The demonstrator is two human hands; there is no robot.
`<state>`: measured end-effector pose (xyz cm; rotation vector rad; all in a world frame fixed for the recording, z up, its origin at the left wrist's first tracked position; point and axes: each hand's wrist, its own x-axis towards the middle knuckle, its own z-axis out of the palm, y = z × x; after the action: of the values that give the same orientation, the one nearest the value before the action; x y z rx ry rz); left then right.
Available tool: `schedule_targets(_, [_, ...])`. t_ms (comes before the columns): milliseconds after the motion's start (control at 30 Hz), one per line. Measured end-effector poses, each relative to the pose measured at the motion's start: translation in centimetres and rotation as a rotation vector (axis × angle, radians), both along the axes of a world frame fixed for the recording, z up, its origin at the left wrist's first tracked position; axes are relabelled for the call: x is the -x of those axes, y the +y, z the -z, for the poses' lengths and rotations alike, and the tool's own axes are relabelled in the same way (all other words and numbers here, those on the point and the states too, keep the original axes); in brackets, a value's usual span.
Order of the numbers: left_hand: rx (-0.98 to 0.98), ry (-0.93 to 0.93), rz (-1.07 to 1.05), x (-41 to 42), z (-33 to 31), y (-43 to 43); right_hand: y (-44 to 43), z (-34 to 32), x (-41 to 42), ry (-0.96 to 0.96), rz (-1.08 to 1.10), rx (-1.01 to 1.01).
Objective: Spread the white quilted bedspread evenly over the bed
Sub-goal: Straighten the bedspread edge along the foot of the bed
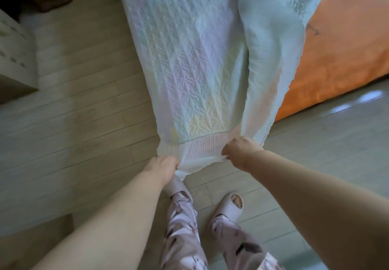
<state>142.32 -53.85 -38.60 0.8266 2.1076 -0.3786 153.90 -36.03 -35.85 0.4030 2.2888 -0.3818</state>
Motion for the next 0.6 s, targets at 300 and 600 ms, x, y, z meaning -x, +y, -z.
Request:
schedule_targets(300, [0.131, -0.017, 0.187, -1.5, 3.8, 1.2, -0.7, 3.4, -1.8, -0.334, -0.064, 0.106])
schedule_targets(600, [0.044, -0.062, 0.114, 3.4, 1.1, 4.1, -0.4, 3.1, 1.6, -0.014, 0.207, 0.120])
